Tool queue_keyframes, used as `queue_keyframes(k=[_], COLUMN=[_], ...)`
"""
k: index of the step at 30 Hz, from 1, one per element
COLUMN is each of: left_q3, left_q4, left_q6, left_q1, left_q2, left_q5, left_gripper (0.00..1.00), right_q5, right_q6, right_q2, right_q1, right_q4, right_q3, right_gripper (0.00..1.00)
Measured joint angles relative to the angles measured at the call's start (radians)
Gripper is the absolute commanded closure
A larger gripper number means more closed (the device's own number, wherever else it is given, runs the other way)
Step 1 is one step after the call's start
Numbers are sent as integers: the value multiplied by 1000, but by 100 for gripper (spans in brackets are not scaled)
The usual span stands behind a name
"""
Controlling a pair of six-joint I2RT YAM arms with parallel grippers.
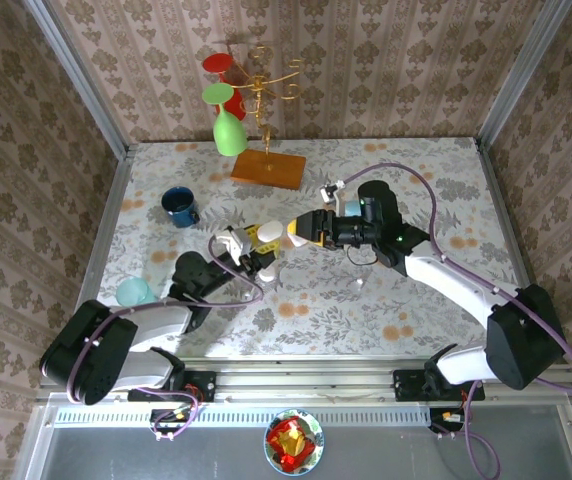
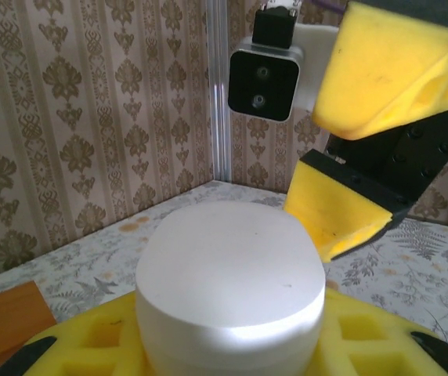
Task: Insert the wireless bluetooth earbuds into the charging case
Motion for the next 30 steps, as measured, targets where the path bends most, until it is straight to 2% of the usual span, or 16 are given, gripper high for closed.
queue_keyframes(k=[7, 10, 15, 19, 22, 25, 27, 30], left_q3=[62, 71, 72, 72, 72, 72, 72, 67], left_q4=[0, 0, 2, 8, 14, 16, 14, 6], left_q6=[1, 1, 8, 9, 9, 9, 15, 34], left_q1=[-12, -18, -31, -31, -31, -31, -31, -31], left_q2=[29, 37, 47, 49, 49, 49, 49, 46], left_q5=[8, 12, 23, 23, 19, 19, 19, 20], left_gripper=[98, 98, 98, 97, 94, 74, 48, 27], right_q5=[-82, -104, -123, -131, -136, -138, -137, -111], right_q6=[150, 183, 223, 245, 255, 254, 251, 235], right_q2=[74, 90, 107, 114, 114, 114, 113, 104], right_q1=[0, 1, 1, -2, -4, -7, -14, -35], right_q4=[180, 220, 250, 256, 264, 269, 273, 270], right_q3=[0, 0, 0, 0, 0, 0, -8, -42], right_gripper=[35, 40, 61, 74, 78, 78, 78, 78])
